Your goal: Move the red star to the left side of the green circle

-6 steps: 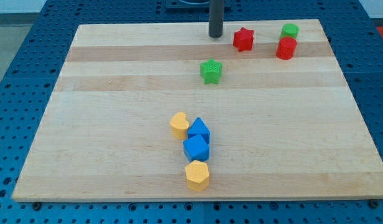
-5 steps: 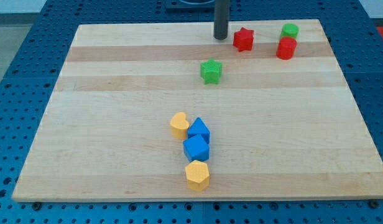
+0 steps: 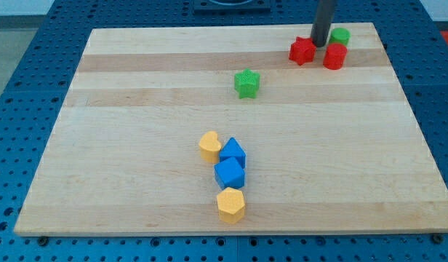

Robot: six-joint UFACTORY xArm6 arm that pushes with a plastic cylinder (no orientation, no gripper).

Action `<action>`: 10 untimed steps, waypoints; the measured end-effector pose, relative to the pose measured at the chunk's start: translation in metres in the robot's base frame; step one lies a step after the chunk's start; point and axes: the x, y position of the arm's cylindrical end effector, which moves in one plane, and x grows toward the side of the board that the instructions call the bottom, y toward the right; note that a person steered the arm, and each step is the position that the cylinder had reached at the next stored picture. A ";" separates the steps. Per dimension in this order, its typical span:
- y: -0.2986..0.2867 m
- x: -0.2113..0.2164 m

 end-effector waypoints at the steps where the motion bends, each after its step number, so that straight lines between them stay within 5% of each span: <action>1: -0.041 -0.007; 2: -0.085 0.001; 3: -0.089 0.068; 10: -0.015 0.039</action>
